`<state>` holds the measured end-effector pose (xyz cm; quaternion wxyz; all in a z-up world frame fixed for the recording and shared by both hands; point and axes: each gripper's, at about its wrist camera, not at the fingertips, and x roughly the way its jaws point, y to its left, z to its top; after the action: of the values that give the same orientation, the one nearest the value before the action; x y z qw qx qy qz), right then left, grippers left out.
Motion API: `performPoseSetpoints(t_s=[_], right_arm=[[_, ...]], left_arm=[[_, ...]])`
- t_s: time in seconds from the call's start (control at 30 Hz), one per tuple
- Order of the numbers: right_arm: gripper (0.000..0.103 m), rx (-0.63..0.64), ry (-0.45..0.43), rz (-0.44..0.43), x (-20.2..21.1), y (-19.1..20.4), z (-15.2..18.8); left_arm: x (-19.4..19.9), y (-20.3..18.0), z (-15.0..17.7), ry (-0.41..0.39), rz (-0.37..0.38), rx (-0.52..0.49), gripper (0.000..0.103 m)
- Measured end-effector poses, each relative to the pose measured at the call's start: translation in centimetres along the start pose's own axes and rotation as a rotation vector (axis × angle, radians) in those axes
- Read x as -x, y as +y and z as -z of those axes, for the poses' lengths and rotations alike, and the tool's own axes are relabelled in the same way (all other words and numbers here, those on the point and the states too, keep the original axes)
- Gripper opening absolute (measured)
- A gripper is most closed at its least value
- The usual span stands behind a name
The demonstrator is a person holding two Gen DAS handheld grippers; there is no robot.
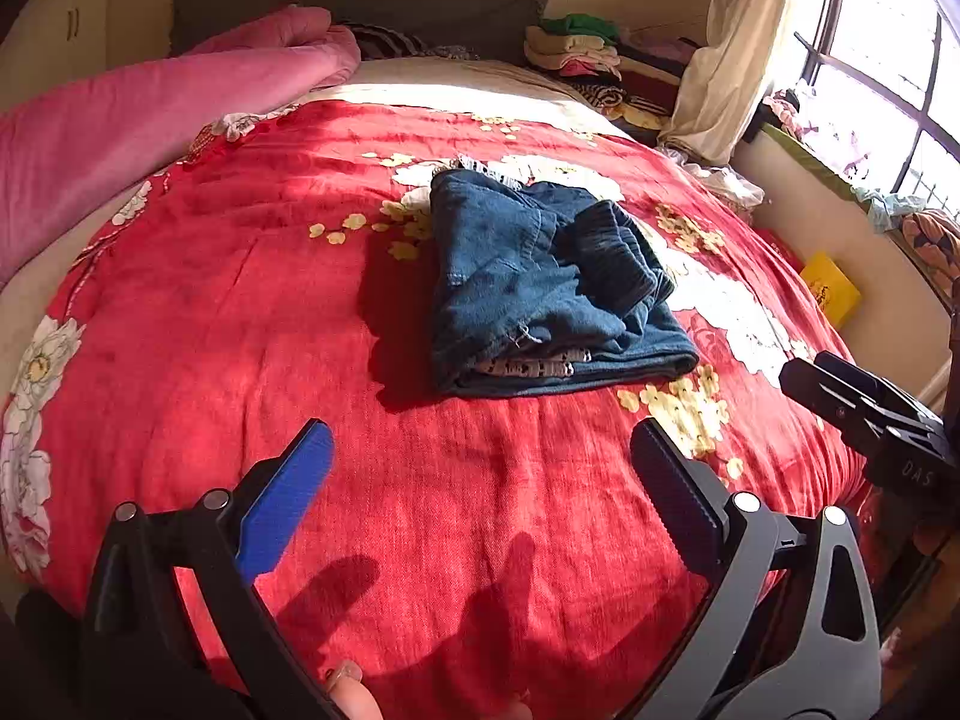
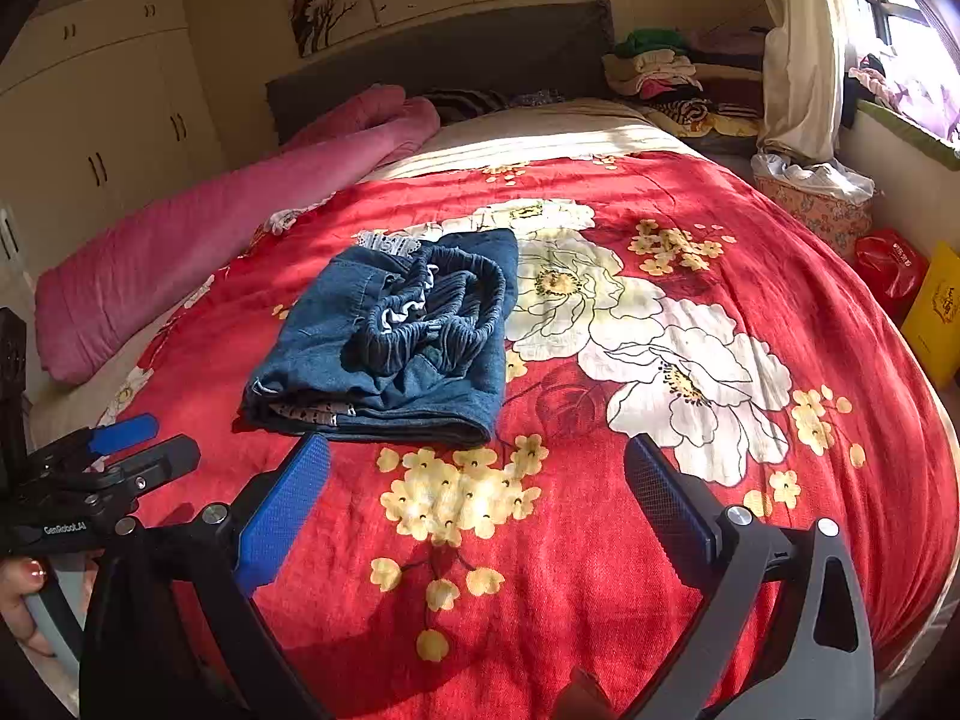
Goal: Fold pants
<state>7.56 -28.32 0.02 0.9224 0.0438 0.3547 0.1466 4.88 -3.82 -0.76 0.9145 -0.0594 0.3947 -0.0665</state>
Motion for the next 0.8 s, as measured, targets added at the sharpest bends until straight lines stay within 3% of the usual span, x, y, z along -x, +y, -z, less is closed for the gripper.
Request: performPoseSetpoints(t_s=[0.8], right_arm=[[0.098,0.015,0.050,0.000,-0.7,0.6,2.6]], left_arm=[[-0.6,-0.2,2.3,0.026,-0.020,0.019,0.093]])
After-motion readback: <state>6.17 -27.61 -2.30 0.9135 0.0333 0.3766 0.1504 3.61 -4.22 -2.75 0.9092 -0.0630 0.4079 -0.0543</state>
